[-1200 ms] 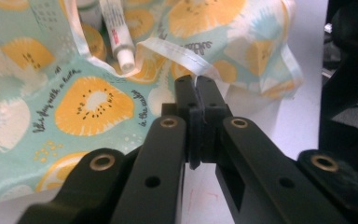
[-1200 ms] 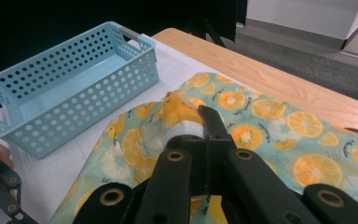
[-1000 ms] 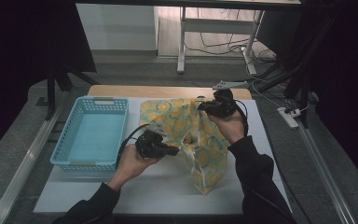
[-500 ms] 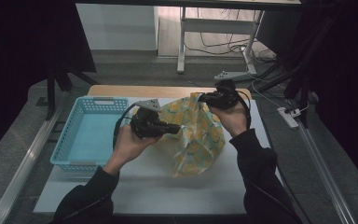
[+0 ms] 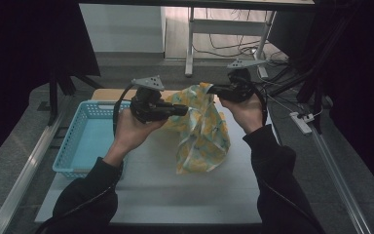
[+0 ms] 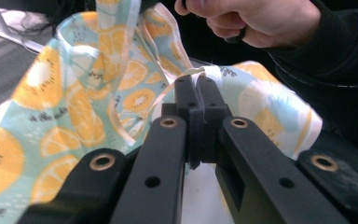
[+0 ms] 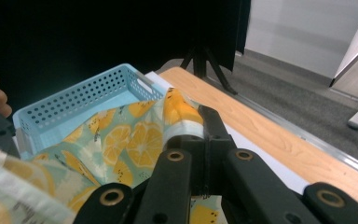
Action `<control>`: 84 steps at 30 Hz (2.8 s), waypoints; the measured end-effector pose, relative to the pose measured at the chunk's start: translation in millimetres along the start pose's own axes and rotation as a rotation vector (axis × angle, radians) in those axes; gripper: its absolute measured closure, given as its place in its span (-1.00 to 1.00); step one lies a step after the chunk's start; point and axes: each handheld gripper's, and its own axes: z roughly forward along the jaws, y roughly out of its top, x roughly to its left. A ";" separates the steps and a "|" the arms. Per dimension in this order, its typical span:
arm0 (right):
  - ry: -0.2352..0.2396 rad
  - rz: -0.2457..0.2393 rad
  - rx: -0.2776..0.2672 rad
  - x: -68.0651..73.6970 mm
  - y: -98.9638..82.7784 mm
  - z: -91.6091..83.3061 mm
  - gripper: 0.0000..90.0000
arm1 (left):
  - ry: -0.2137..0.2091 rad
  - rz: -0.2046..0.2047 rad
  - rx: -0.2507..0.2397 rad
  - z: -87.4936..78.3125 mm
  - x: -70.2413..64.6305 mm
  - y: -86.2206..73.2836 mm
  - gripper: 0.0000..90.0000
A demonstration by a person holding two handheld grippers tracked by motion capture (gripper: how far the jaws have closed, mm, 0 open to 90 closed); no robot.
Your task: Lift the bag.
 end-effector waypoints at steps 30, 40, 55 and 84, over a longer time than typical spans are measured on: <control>-0.069 -0.081 -0.107 18.8 74.9 -57.9 1.00 | 0.130 0.019 -0.164 -52.3 5.1 85.6 1.00; -0.086 -0.091 -0.122 21.6 84.0 -61.2 1.00 | 0.183 0.040 -0.133 -55.3 -0.5 102.0 1.00; -0.045 -0.008 -0.018 -1.4 21.8 -1.4 1.00 | 0.195 -0.013 0.057 12.3 39.9 55.8 0.98; -0.030 0.052 0.007 -12.8 -35.9 3.7 -0.26 | 0.167 -0.065 0.081 4.0 49.3 2.5 -0.62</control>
